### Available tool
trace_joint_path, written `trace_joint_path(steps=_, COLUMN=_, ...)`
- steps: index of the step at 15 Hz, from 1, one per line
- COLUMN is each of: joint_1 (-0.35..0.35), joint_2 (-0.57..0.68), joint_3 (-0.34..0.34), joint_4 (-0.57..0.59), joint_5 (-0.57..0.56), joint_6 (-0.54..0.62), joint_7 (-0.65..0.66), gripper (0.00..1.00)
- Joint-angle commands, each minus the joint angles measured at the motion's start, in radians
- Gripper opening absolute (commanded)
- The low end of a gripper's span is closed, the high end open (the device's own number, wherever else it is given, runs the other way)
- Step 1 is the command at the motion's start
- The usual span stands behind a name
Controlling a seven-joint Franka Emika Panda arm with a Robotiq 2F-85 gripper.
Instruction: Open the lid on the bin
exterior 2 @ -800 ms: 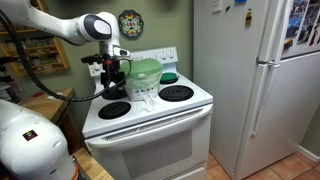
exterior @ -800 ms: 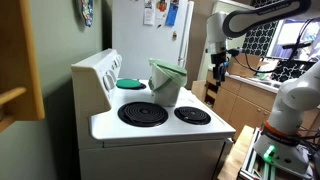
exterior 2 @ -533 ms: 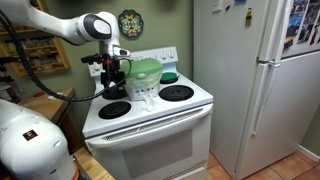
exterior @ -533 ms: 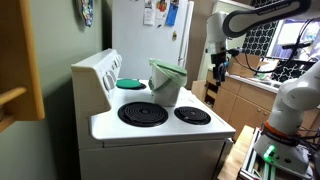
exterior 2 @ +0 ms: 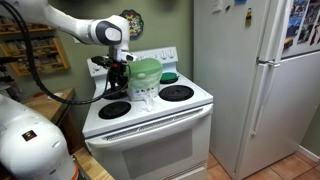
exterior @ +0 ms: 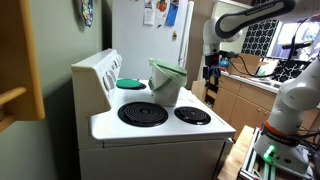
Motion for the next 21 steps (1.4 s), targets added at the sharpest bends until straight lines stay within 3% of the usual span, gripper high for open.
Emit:
trace_joint_path(steps=1, joint_1=-0.013, joint_2=0.033, joint_3=-0.062, joint_4=0.020, joint_5=0.140, joint_6=0.036, joint_7=-0.010, gripper=1.00)
trace_joint_path(steps=3, joint_1=-0.015, joint_2=0.030, joint_3=-0.042, joint_4=0.019, joint_5=0.101, joint_6=0.021, joint_7=-0.002, gripper=1.00)
trace_joint_path(steps=11, joint_1=-0.027, joint_2=0.039, joint_3=-0.060, joint_4=0.022, joint_5=0.126, joint_6=0.021, joint_7=-0.001, gripper=1.00)
trace_joint_path(steps=12, joint_1=-0.038, joint_2=0.028, joint_3=-0.039, joint_4=0.026, joint_5=0.092, joint_6=0.021, joint_7=0.061, gripper=1.00)
trace_joint_path(steps=17, joint_1=-0.055, joint_2=-0.070, joint_3=-0.032, joint_4=-0.071, joint_5=0.028, joint_6=0.317, joint_7=0.050, gripper=1.00)
trace_joint_path(steps=21, joint_1=-0.044, joint_2=-0.141, joint_3=-0.062, joint_4=-0.164, joint_5=0.112, joint_6=0.552, joint_7=0.050, gripper=1.00)
